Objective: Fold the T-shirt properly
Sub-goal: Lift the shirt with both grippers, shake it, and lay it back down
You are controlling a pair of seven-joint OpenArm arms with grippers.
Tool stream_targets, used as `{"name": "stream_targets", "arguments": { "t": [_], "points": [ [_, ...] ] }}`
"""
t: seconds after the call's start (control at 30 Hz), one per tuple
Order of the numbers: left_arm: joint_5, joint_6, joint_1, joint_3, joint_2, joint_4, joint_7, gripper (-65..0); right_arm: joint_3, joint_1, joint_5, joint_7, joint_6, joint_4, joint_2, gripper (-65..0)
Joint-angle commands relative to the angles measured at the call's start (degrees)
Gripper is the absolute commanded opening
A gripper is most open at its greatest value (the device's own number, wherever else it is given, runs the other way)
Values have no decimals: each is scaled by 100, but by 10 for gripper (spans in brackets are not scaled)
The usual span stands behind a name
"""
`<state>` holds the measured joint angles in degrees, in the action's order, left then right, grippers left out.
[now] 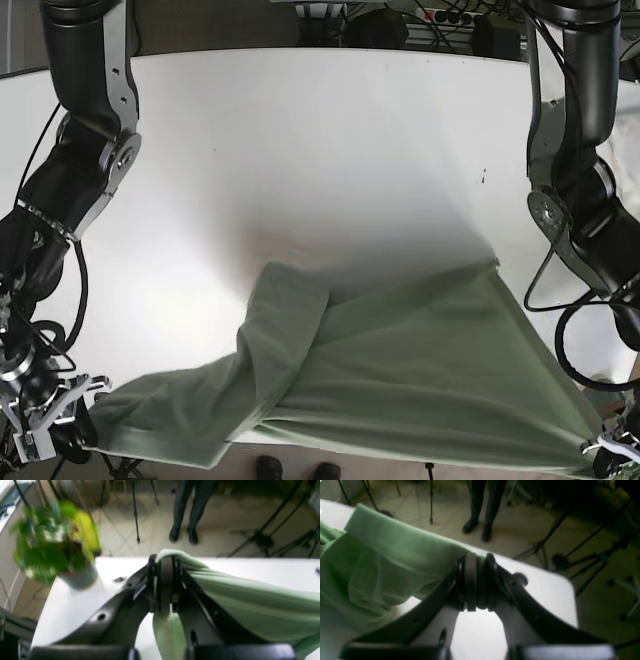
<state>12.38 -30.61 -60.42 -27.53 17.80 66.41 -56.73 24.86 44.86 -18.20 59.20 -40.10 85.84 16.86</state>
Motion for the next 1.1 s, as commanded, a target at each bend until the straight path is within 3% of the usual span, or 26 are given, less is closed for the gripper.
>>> {"name": "stream_targets", "arguments": {
  "t": [0.0,0.27,0.63,0.83,1.07],
  "points": [
    [23,6,-599,164,167,-210,359,-650,-126,520,-66,-175,10,106,129,-650],
    [-3,6,-1458,392,369,-799,482,-650,-583,1426,-136,-166,10,150,498,-650],
    [32,6,-1311,366,422,-791,482,-650,-557,1171,-136,-157,10,220,551,-650],
    [41,-20,-907,348,422,-791,482,-650,-557,283,-136,-184,10,844,490,-650],
    [41,-29,69,-3,396,-193,447,-650,-38,-956,-136,-184,10,1495,-3,-650]
  ]
}}
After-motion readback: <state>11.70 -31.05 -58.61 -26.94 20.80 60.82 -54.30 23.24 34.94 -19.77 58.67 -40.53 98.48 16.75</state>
